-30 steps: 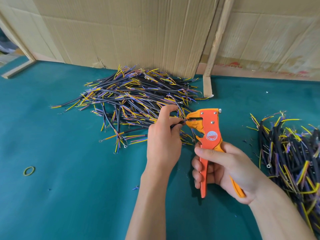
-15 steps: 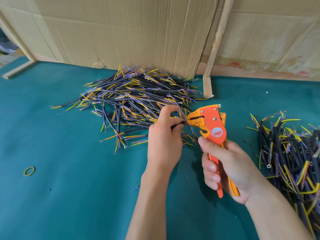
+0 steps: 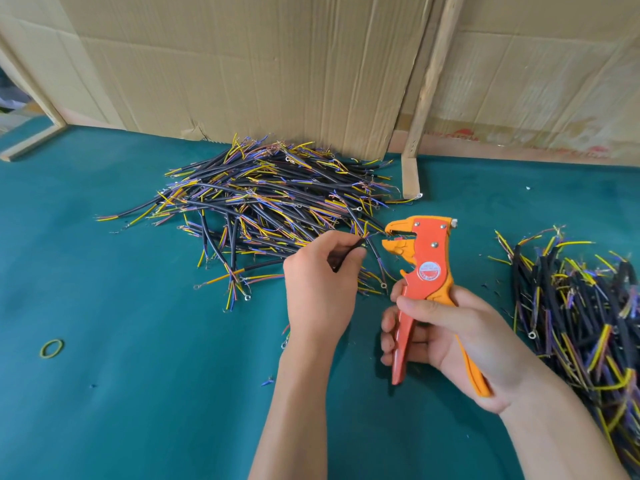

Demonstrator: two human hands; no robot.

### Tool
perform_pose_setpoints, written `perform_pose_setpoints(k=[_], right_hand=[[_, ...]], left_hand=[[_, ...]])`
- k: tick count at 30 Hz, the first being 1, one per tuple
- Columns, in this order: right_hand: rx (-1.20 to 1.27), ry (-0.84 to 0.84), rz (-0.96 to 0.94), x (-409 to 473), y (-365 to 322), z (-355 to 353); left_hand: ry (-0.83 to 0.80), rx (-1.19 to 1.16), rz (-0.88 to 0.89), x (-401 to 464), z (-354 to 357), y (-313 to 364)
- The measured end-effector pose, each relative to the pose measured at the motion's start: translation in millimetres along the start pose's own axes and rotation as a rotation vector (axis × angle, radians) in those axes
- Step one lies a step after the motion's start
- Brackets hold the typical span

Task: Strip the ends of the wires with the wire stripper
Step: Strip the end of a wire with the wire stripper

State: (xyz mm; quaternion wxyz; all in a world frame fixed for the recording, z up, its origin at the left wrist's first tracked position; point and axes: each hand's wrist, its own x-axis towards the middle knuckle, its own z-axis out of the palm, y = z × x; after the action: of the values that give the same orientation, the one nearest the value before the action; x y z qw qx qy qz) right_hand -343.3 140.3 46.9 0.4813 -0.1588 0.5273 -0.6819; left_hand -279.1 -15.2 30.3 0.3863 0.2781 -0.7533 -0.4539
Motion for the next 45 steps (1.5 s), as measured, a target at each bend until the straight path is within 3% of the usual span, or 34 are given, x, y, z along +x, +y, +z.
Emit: perform_pose_setpoints(k=[11,19,24,27,32,41,45], right_hand=[[0.000,-0.031,-0.003,-1,1,1],[-0.051,-0.014,-0.002,2,1,6],[-0.020,-0.007,0.015,1,1,6],[-0.008,-0.004,0.022,1,0,6],[0.012,0.028,0.029,2,0,5],[0.027,-0.006,-0.013,-1,0,3],[0.107,-0.123,-0.074,-4,-4,-4]], left_hand=[[-0.014,-0.045,0.010,-1,-2,2],[-0.181,-0.037,0.129,-1,-1,4],[-0.190,-0.026,0.145,-1,-1,1],[-0.198,-0.082,0.121,-1,0,1],[-0.179,-0.364,-0.019,-2,0,8],[-0.148,-0.383,-0.140,-2,0,8],[-0.127,-0.362,-0.165,-3,0,7]])
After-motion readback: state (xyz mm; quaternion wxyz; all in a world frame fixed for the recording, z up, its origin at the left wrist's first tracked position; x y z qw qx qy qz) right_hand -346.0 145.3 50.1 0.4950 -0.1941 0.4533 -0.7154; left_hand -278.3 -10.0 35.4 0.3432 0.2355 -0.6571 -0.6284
